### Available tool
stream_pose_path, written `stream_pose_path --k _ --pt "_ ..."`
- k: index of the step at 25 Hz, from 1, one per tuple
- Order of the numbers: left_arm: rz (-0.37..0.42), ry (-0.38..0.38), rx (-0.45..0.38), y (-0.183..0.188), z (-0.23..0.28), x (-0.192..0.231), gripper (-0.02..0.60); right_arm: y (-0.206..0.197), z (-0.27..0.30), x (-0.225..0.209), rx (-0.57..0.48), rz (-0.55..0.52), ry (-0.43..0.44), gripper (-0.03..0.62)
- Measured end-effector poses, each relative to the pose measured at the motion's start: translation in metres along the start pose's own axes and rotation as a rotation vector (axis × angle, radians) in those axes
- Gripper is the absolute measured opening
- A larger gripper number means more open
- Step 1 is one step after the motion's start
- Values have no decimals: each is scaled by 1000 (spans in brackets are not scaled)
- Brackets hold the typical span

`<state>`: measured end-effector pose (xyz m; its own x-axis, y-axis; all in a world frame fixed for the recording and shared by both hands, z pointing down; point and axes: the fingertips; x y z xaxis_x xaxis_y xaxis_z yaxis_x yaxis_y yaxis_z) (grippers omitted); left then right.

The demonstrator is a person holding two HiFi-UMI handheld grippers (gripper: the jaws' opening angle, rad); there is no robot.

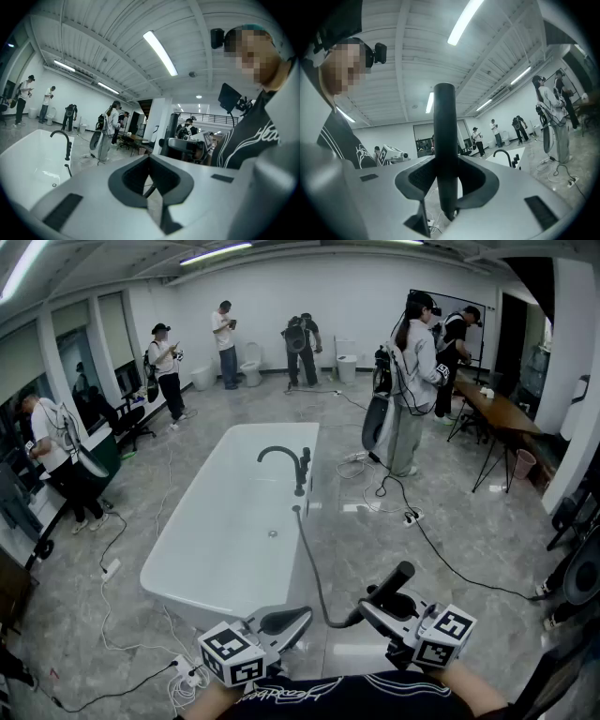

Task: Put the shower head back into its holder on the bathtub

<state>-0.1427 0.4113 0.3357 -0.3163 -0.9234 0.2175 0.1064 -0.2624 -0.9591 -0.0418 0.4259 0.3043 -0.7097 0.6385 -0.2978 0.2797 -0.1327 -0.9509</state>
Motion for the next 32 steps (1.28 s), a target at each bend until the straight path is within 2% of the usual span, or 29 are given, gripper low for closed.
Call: stream_pose_path --k 11,14,21,22,27,30,32 --pt "22 0 33 0 35 -10 5 9 -29 -28 -40 19 -15 140" --pt "29 -7 45 -3 42 -10 5 6 -33 -38 -47 56 -28 140" --pt "-27 -27 84 -20 62 10 9 14 -30 -62 -93 123 -38 140" --pt "-33 -41 94 -23 66 12 22 18 -28 -66 -102 133 -39 140" --pt "-23 -130 140 -37 97 28 183 46 -20 -97 -147 186 -57 139" --pt "11 -161 201 -51 117 53 209 65 -6 -120 -167 197 -69 140" --pt "70 -176 278 -70 133 75 209 73 3 -139 -172 214 -90 140"
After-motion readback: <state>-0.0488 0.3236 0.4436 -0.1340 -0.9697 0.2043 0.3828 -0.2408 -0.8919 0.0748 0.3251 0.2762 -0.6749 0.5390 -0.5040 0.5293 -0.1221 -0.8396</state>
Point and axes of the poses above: the fingertips, and each gripper's own axes: z forward along the fingers, x to its left, y out of its top, and after that the axes turned 2 degrees about y, right-handed
